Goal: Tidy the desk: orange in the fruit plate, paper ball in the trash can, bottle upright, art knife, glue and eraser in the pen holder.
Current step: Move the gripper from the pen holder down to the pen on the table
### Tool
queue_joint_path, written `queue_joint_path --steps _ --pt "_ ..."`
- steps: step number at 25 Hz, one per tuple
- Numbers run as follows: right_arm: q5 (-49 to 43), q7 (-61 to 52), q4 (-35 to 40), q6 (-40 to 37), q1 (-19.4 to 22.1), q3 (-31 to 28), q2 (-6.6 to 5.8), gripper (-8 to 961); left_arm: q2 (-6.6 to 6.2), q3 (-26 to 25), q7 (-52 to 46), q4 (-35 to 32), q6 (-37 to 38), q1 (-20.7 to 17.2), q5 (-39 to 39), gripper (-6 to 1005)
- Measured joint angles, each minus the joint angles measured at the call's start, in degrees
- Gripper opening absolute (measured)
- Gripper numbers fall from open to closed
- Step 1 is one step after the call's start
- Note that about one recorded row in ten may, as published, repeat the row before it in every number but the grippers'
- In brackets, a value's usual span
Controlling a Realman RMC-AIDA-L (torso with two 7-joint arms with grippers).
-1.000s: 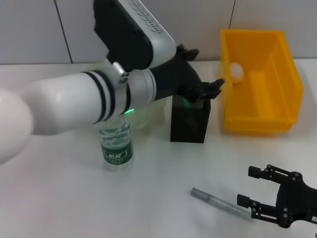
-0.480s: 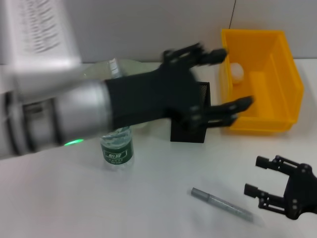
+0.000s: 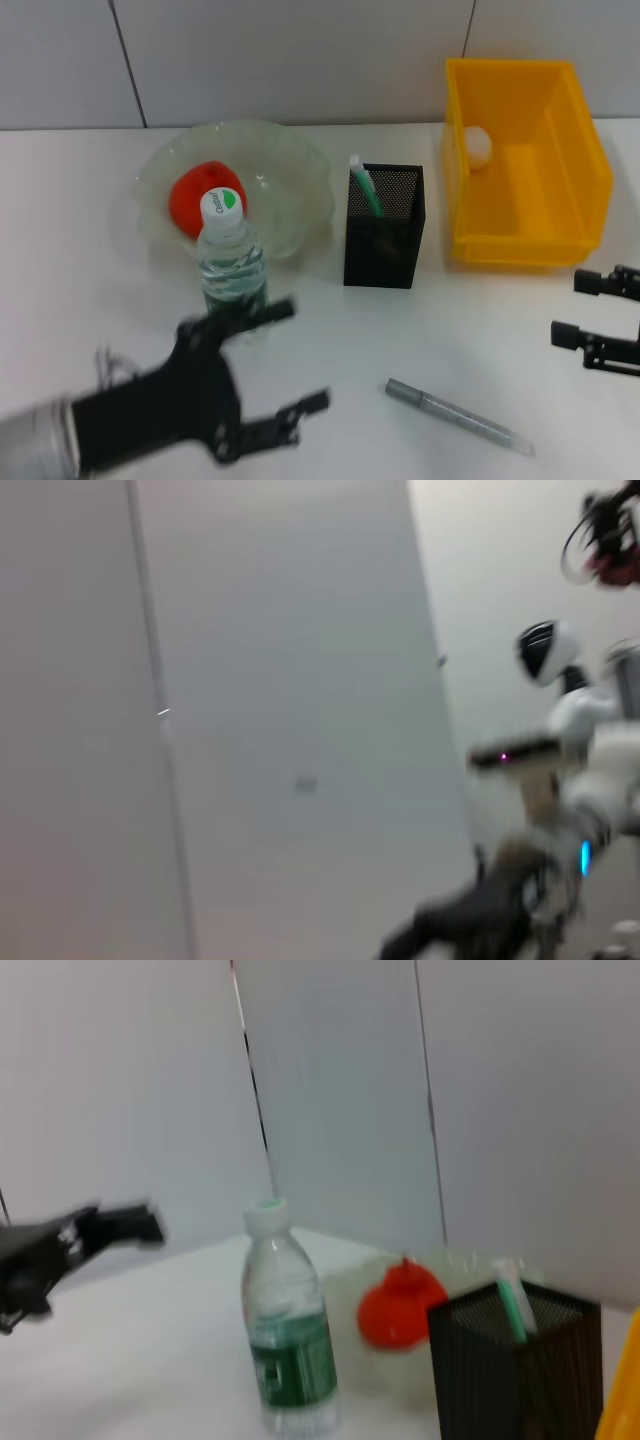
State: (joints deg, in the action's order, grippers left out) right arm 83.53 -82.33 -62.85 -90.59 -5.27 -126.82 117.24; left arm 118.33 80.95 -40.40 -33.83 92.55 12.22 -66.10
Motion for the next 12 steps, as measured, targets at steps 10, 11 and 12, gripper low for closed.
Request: queue_joint_path --steps 10,11,12 --pt "-33.04 -44.14 -32.0 -6.98 -12.82 9.38 0.85 669 -0.45 -3.55 13.37 18.23 0.87 0.08 0.09 829" --pt "-37.83 -49.05 -33.27 -11.33 -17.55 11.34 0.99 668 -0.58 -3.57 13.44 18.98 0.49 0.08 0.1 829" --pt "-37.83 -49.05 -33.27 -11.33 -17.55 11.34 0.99 667 -0.58 -3.57 13.44 18.98 0.49 0.08 0.1 829"
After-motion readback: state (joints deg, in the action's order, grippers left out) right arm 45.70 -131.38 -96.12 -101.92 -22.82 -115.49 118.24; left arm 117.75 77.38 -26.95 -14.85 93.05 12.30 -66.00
